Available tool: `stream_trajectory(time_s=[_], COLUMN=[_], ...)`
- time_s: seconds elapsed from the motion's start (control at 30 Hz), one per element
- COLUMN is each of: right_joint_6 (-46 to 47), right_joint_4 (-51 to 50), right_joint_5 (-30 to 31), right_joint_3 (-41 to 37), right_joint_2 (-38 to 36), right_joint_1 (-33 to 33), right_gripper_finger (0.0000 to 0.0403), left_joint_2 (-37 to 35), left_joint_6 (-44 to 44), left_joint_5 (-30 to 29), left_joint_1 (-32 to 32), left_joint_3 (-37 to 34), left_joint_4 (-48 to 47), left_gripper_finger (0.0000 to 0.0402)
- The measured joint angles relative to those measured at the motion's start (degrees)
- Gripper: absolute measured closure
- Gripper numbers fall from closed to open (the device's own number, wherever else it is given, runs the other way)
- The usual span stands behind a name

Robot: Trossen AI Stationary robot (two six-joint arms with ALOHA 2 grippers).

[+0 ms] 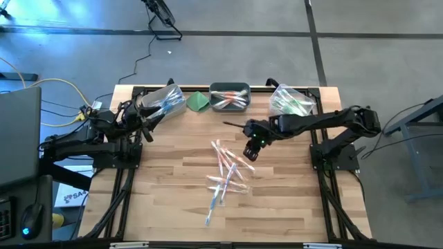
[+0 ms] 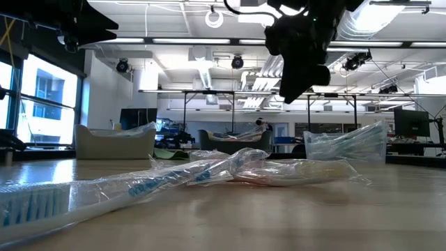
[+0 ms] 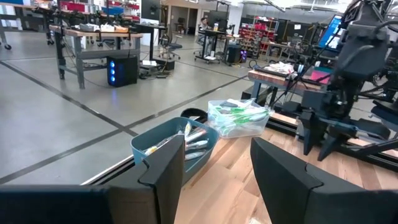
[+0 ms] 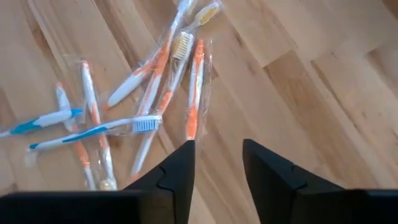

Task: Pick & Place Toothbrushes
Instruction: Put the orange toothbrush into the blue bin

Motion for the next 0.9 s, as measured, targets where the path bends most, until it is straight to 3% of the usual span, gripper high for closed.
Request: stream_trajectory(time_s=[0.6, 0.77, 0.9], right_joint_6=[11.12, 7.79, 5.11], right_joint_4=[18.8, 25.02, 26.86], right_joint_5=[5.42, 5.53, 9.33], right_joint_3=[-14.65, -17.04, -16.96], right_joint_2=[0.04, 0.05, 0.04], right_joint_1=[9.06, 12.06, 14.6], right_gripper_finger=[0.027, 0.0269, 0.0269], left_joint_2=[0.0, 0.0, 0.0], left_joint_6=[-3.16, -5.75, -5.81], left_joint_5=[0.0, 0.0, 0.0], left_joint_1=[0.0, 0.0, 0.0], left_joint_3=[0.0, 0.0, 0.0], left_joint_4=[0.0, 0.0, 0.0], left_gripper_finger=[0.0222, 0.0222, 0.0222])
